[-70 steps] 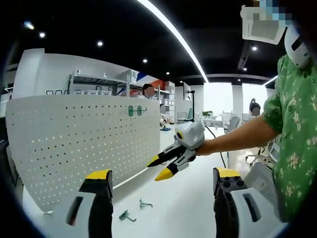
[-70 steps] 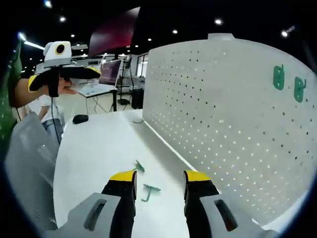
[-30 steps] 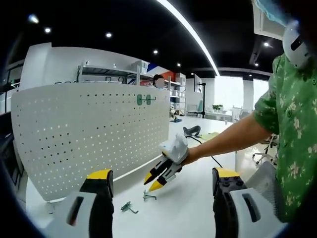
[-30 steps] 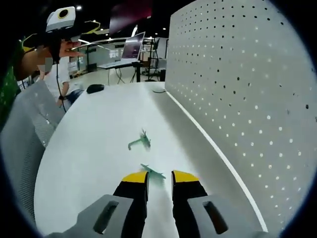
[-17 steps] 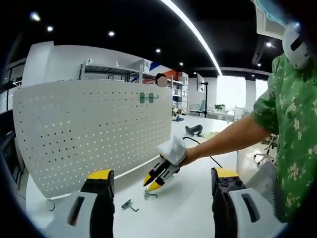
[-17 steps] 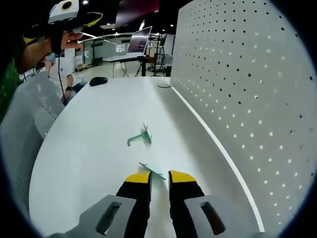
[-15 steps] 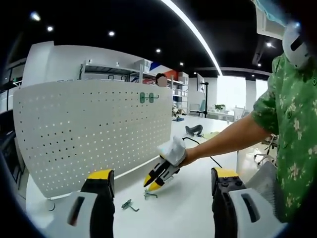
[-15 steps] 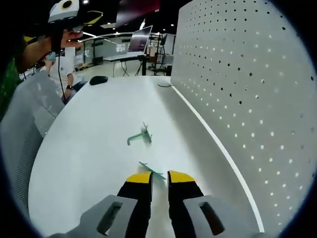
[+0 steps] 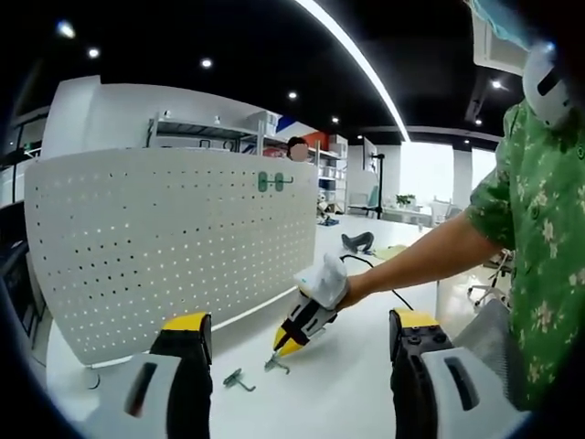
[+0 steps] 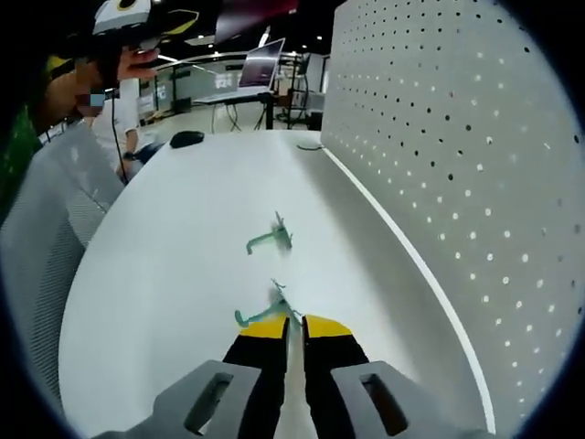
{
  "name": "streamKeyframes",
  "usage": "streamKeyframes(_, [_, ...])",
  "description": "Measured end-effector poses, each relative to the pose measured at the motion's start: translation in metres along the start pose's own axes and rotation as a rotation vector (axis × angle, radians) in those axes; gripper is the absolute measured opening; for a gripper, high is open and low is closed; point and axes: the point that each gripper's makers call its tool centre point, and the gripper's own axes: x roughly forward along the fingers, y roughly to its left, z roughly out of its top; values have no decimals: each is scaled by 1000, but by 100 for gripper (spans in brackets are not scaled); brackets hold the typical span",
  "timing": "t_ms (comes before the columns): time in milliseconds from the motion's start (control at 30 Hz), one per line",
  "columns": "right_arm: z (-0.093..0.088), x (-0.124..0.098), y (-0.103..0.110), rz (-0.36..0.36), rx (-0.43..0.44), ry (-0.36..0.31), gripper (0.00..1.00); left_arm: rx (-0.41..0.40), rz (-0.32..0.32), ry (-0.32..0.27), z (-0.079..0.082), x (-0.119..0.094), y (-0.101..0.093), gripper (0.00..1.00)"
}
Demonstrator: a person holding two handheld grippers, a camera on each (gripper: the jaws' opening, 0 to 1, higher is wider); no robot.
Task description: Insert the hook assembly into the mounting plate slot until the hook locks in place.
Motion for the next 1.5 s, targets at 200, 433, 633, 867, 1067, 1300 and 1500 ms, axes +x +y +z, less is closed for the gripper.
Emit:
streamKeyframes(200, [-4,-1,7,5,25,4,3,2,-9,0,0,0,-2,82])
streamKeyframes(433, [-2,1,8,-11,43,-12,3,1,-13,1,0,0,-2,81])
streamKeyframes(633, [1,1,4,-23,47,-18,3,0,-16,0,-1,1,-2,81])
streamKeyframes(867, [2,3,7,-28,34,-15,1,-3,-15,-2,-2,1,-1,81])
streamKeyframes(1067, [2,2,6,-45,59,-16,0,-5,-16,0,-3,0,-1,81])
streamKeyframes(1300, [-2,0,4,-60,117,-13,0,-1,-21,-3,-1,1,-3,81])
streamKeyframes(1500, [-1,0,5,-80,192,-47,0,0,-23,-2,-1,1,-3,81])
